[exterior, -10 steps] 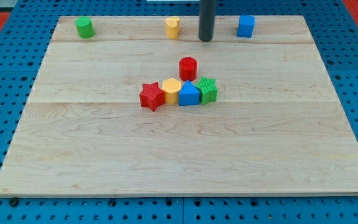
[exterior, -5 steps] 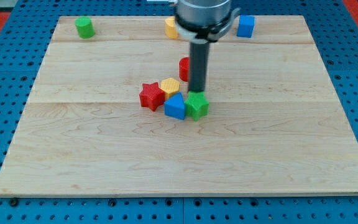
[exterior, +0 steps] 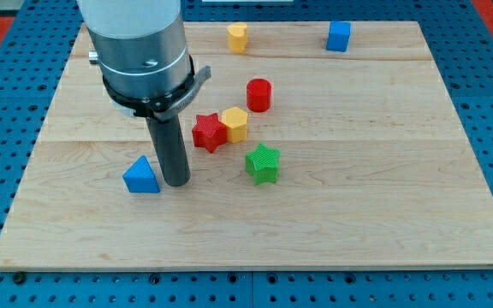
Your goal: Place the triangle to the center left side
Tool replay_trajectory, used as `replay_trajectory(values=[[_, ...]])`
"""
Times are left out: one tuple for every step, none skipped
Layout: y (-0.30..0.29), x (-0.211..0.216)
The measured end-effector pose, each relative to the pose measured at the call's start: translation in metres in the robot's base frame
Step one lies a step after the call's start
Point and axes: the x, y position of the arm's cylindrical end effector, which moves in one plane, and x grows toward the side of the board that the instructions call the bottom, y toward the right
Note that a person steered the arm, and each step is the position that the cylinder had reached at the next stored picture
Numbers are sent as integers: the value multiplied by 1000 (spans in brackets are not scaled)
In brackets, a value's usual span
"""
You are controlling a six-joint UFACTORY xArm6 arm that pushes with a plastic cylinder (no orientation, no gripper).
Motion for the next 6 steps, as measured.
replay_trajectory(values=[[-20,19],[-64,23],[-103,-14],[-91,-37],[-85,-60],[-93,-86]])
